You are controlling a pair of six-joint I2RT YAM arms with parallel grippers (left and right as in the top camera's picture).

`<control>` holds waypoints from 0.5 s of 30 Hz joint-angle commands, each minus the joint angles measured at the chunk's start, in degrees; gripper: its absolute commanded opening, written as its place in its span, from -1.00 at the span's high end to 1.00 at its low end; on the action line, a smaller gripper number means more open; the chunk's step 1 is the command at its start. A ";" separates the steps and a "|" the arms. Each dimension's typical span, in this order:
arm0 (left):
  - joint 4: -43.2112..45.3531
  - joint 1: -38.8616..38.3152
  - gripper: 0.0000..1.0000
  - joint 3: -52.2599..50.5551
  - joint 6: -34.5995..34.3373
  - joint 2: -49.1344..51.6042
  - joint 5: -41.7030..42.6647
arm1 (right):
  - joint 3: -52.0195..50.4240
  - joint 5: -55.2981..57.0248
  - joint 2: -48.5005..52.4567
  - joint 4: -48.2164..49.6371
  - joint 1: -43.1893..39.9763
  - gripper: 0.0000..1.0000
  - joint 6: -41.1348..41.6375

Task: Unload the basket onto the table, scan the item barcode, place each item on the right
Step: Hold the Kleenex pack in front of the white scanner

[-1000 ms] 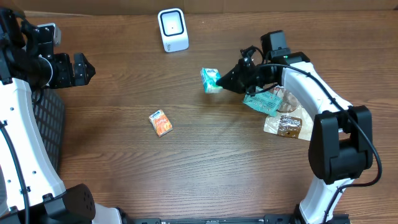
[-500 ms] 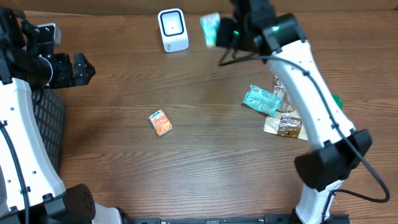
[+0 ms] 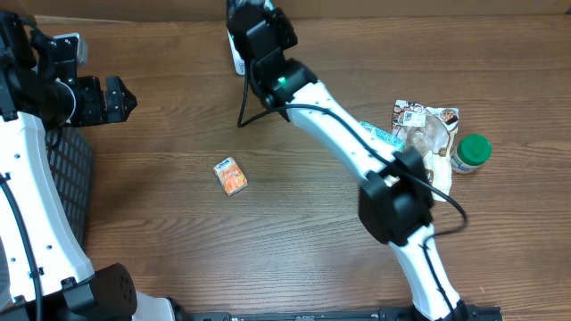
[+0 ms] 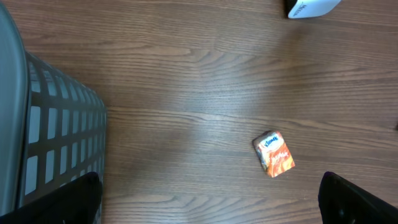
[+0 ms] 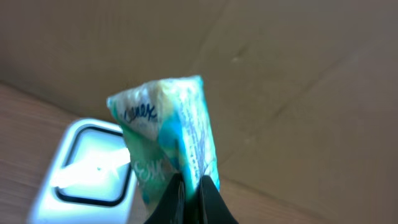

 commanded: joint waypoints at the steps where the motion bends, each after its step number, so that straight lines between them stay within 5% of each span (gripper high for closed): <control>1: 0.11 -0.39 -0.99 0.57 1.05 -0.11 0.04 | 0.48 1.29 3.50 5.03 -0.42 0.92 -15.78; 7: 0.11 -0.39 -0.99 0.57 1.03 -0.11 0.04 | 0.48 -5.07 7.80 10.29 -0.42 0.92 -24.02; 15: 0.11 -0.39 -0.99 0.57 1.05 -0.11 0.07 | 0.31 -9.42 8.87 11.41 -0.42 0.92 -24.13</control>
